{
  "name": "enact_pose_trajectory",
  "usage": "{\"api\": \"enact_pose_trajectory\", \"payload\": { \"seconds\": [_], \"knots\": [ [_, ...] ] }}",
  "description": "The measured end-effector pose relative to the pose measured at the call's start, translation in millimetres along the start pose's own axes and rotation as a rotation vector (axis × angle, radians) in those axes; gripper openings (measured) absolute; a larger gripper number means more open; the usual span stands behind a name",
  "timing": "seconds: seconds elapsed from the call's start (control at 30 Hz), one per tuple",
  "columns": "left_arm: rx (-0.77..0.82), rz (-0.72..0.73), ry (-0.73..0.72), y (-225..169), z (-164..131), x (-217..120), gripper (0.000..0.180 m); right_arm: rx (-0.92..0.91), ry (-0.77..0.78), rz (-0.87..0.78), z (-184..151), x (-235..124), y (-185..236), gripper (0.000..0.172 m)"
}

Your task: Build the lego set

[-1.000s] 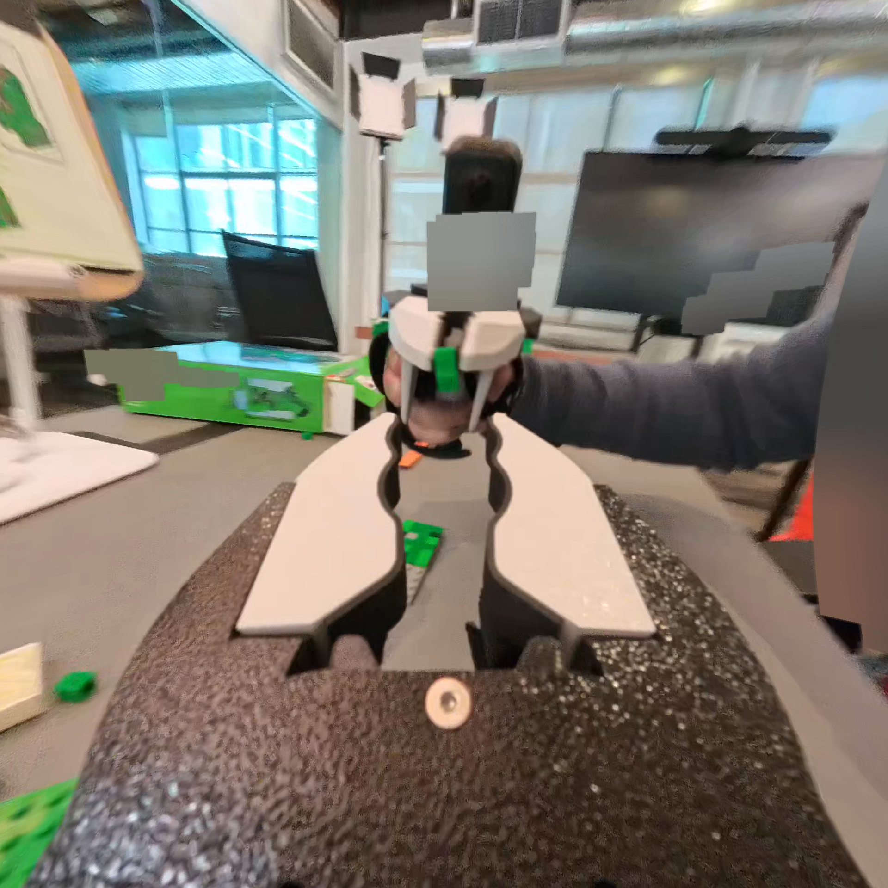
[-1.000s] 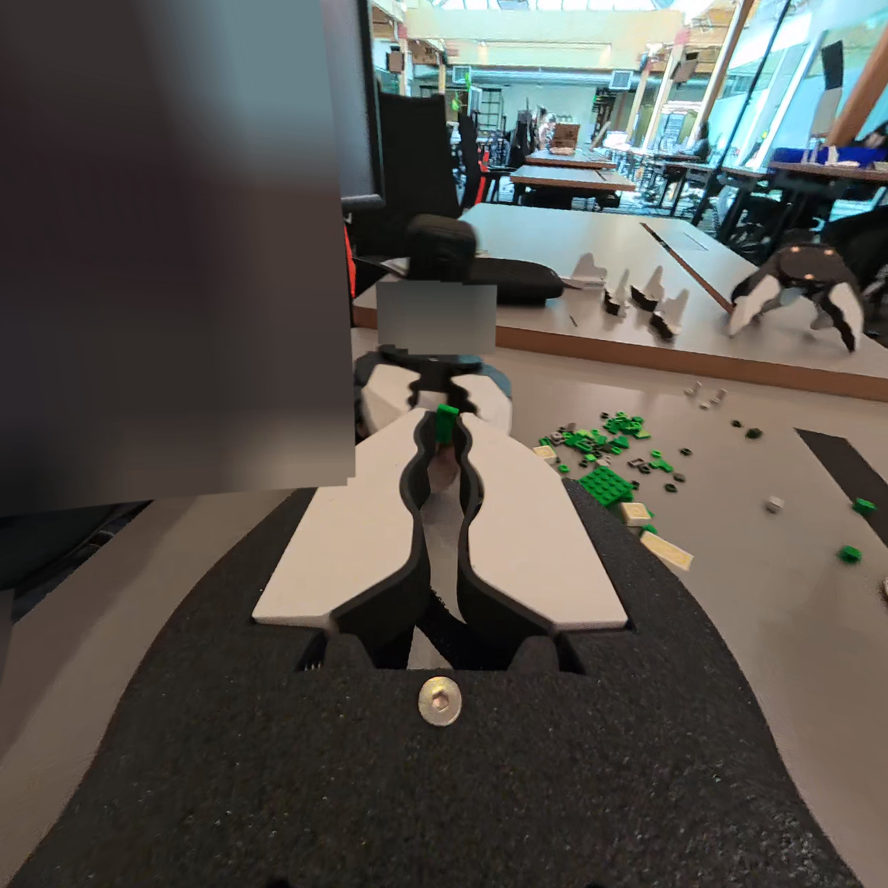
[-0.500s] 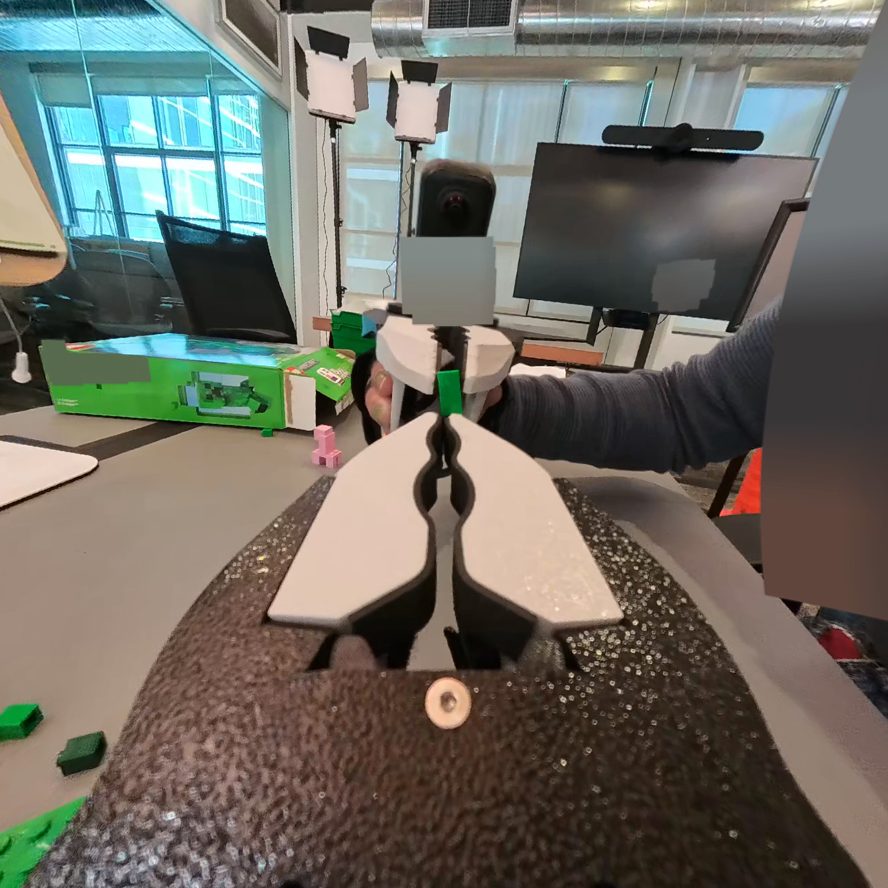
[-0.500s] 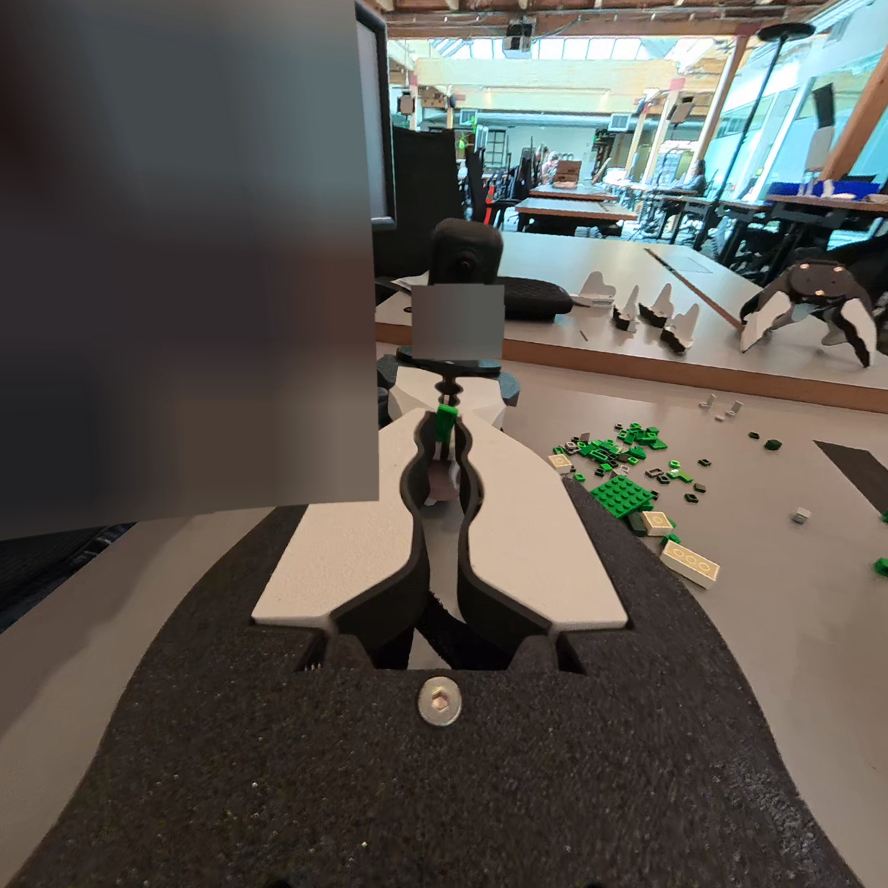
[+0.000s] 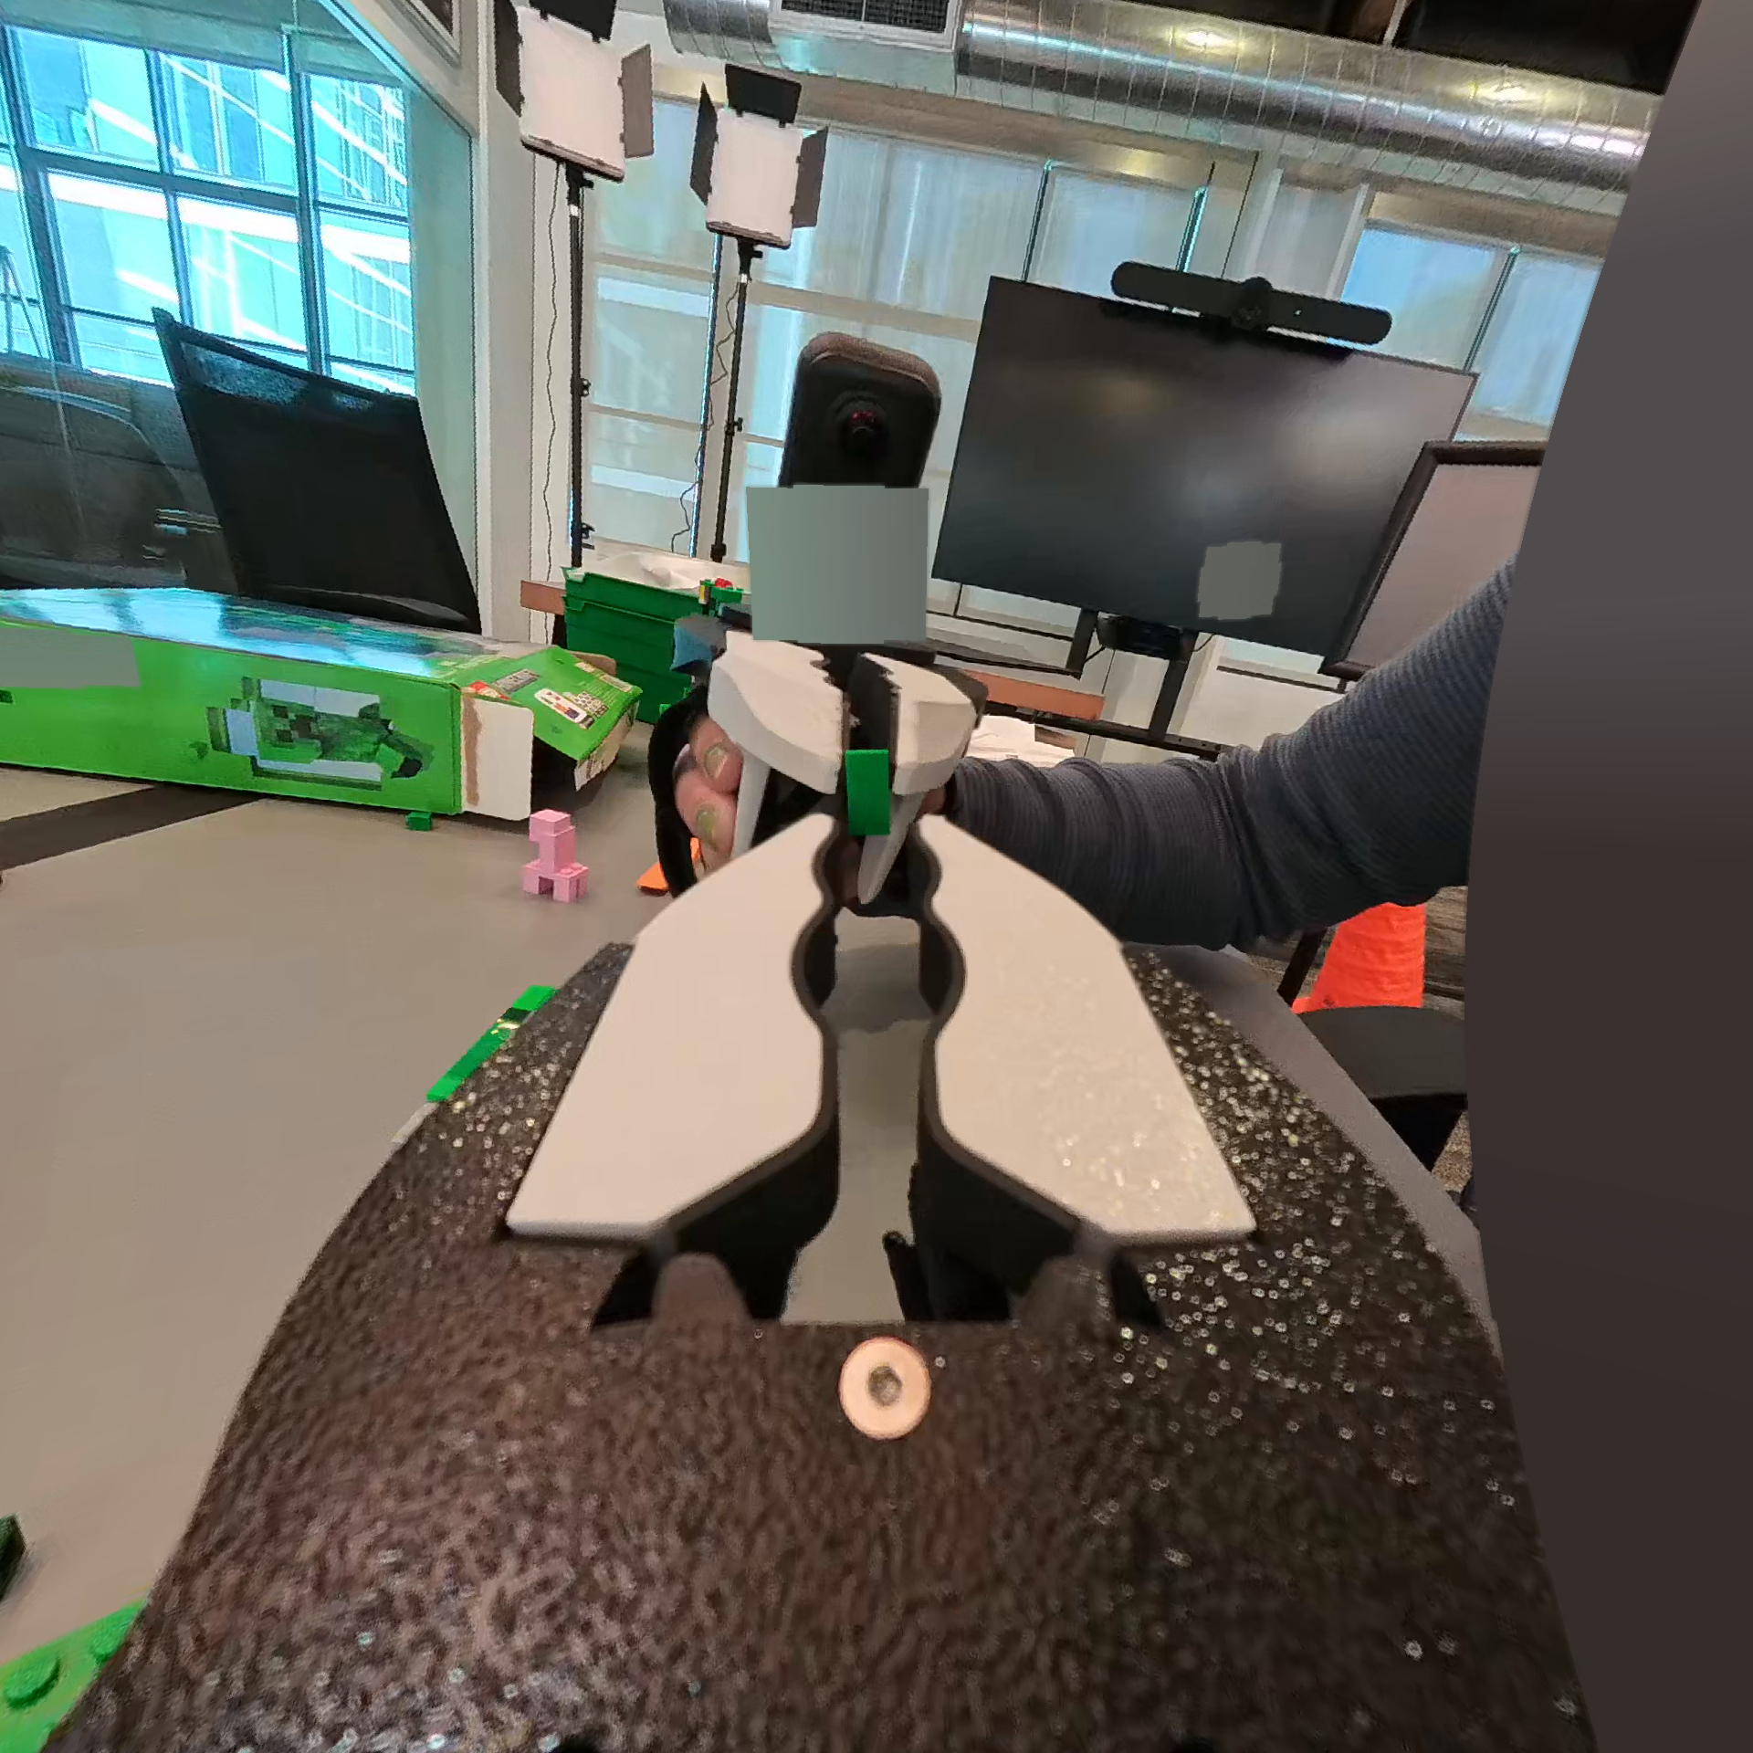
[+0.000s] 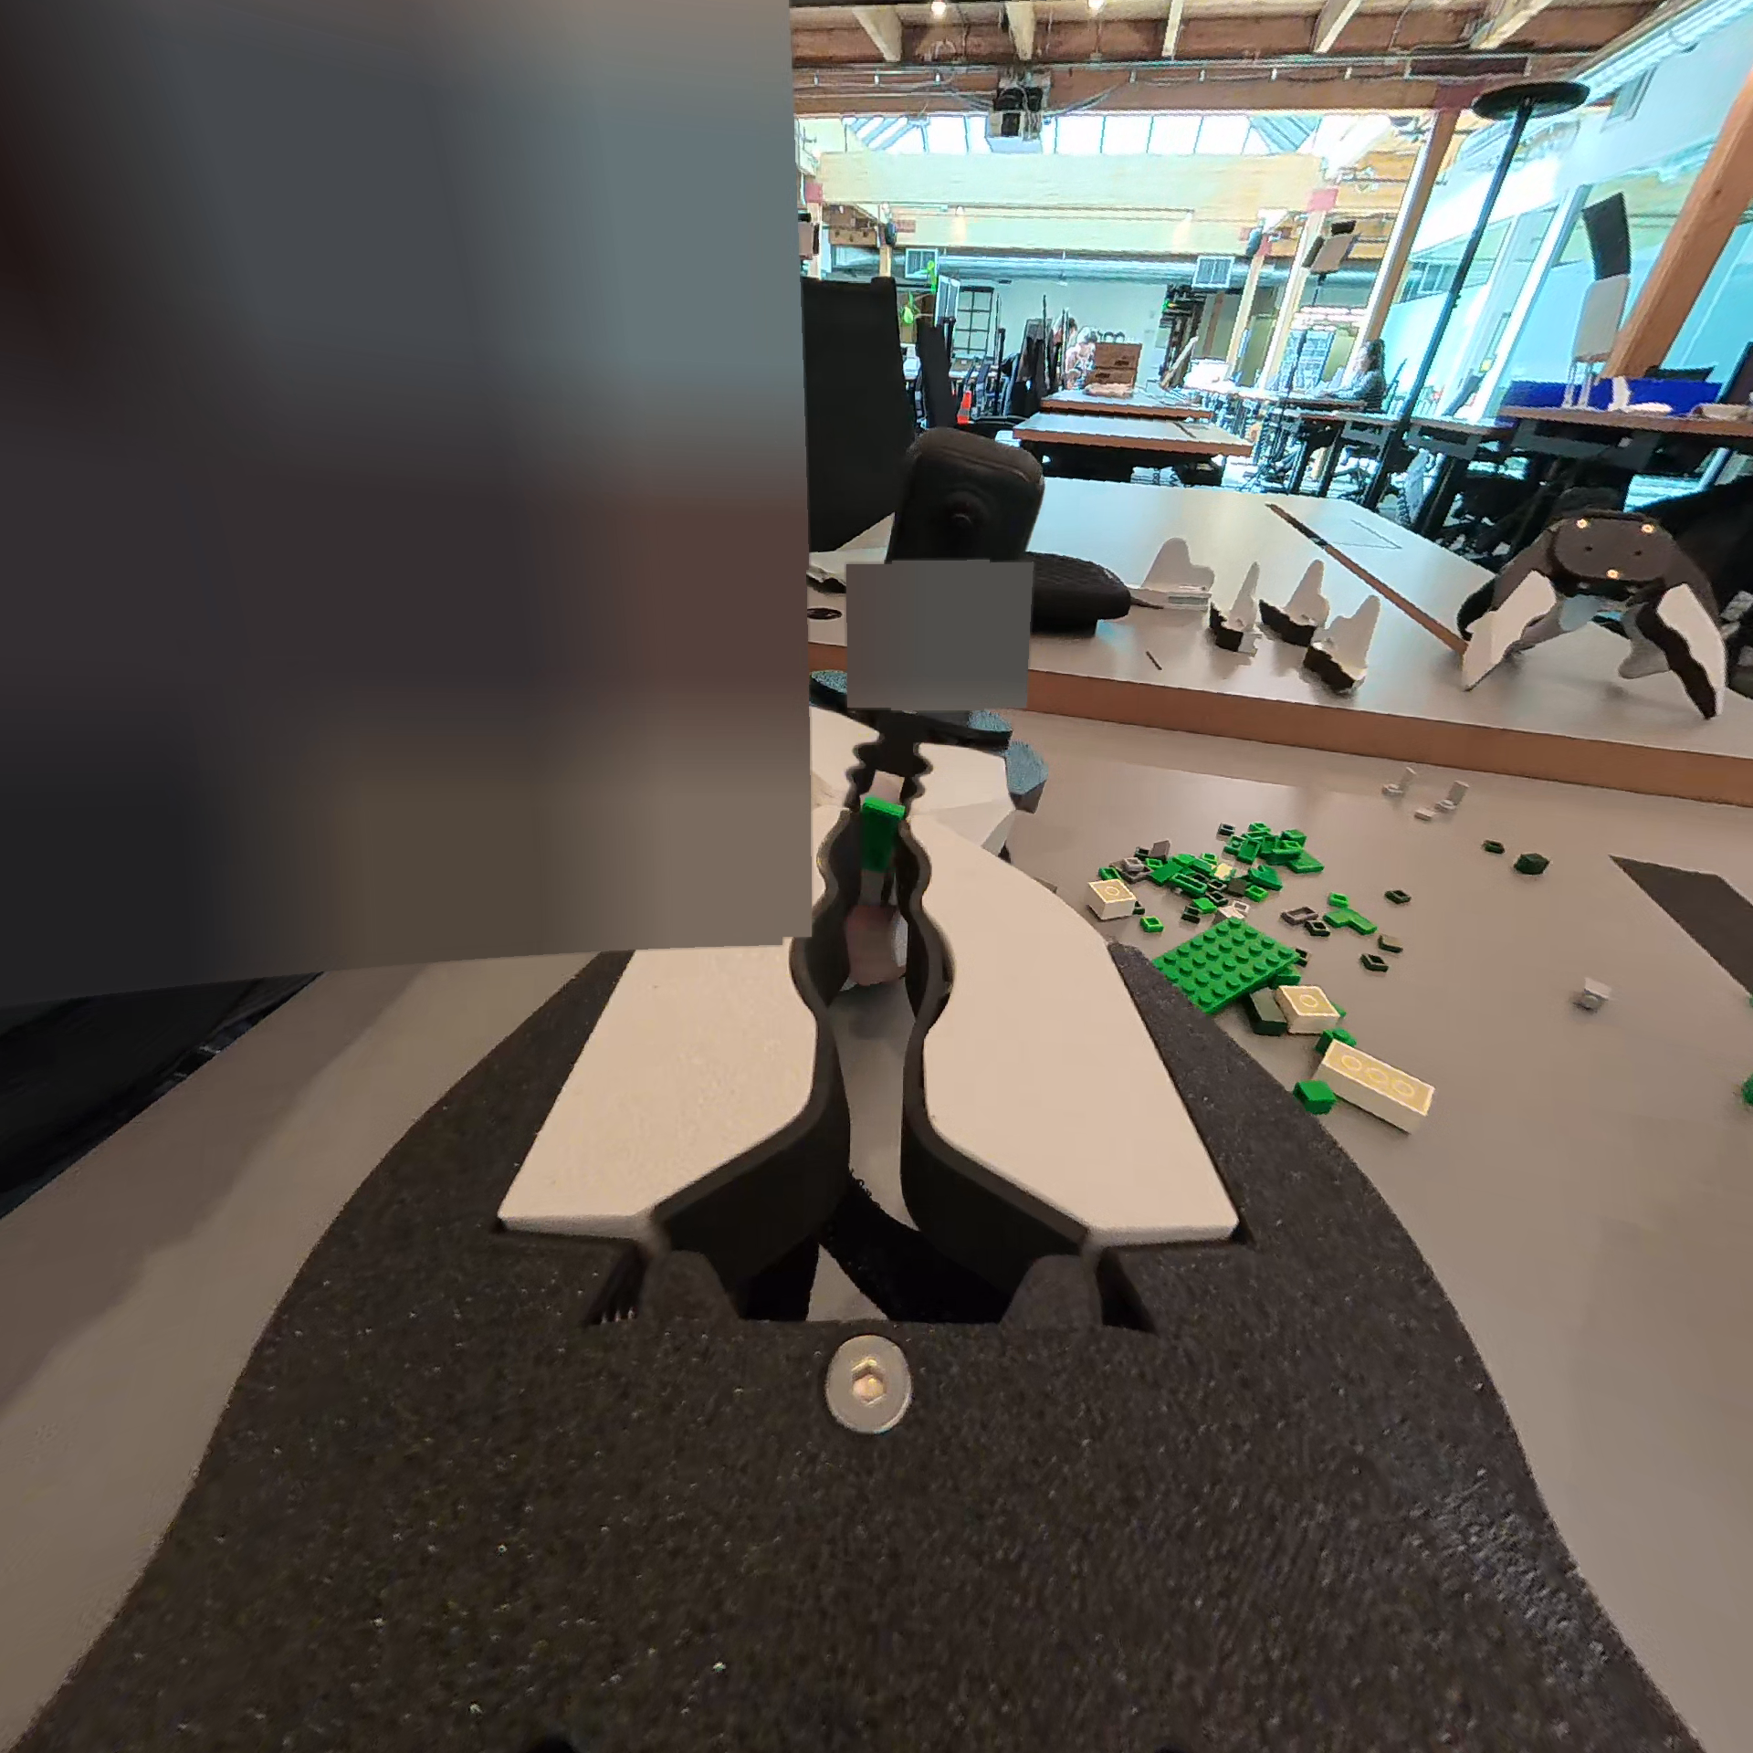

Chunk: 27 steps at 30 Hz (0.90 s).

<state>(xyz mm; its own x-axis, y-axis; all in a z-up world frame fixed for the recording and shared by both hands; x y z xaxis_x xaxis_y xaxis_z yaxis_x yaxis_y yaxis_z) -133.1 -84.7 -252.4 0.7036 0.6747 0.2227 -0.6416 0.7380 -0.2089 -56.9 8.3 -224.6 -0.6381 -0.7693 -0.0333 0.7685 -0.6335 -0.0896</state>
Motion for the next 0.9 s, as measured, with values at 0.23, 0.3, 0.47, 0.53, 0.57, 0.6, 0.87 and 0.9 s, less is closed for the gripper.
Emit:
{"api": "enact_pose_trajectory", "payload": {
  "seconds": [0.23, 0.3, 0.47, 0.53, 0.57, 0.6, 0.87, 0.9],
  "knots": [
    [0.010, 0.014, 0.007, 1.0, -0.1, -1.5, 0.007, -0.005, 0.006, 0.004, -3.3, 3.3, 0.5, 0.006],
    [0.016, 0.042, 0.036, 3.1, -0.4, -1.4, 0.007, -0.013, 0.028, -0.037, -5.8, -3.7, -0.6, 0.003],
    [0.095, 0.208, 0.165, 18.1, -2.9, -10.2, 0.007, -0.015, 0.538, -0.297, -42.0, -52.8, -29.0, 0.043],
    [0.125, 0.252, 0.191, 21.6, -3.1, -12.8, 0.007, 0.035, 0.708, -0.277, -59.6, -62.1, -32.9, 0.044],
    [0.144, 0.269, 0.204, 22.3, -3.3, -13.9, 0.007, 0.046, 0.764, -0.268, -65.7, -65.5, -35.1, 0.044],
    [0.164, 0.281, 0.217, 22.8, -3.7, -14.0, 0.007, 0.048, 0.808, -0.264, -70.4, -68.6, -38.2, 0.044],
    [0.229, 0.296, 0.273, 22.2, -6.6, -12.1, 0.007, 0.121, 0.884, -0.126, -83.3, -72.2, -56.2, 0.043],
    [0.229, 0.296, 0.273, 22.5, -6.5, -12.6, 0.007, 0.107, 0.891, -0.116, -83.3, -70.6, -56.2, 0.043]
  ]
}}
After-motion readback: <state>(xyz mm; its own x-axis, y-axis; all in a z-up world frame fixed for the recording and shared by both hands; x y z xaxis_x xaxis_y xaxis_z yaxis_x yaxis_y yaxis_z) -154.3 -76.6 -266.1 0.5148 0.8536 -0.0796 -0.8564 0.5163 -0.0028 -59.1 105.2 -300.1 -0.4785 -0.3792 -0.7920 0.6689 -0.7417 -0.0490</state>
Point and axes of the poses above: each gripper's, where its closed fingertips meet, x out along the fingers, z out of its top, y = z × x across the jaws, the point moved 7 cm from there along -x, back along the fingers, and after that the axes turned 2 degrees about -x, right-handed, at the moved point
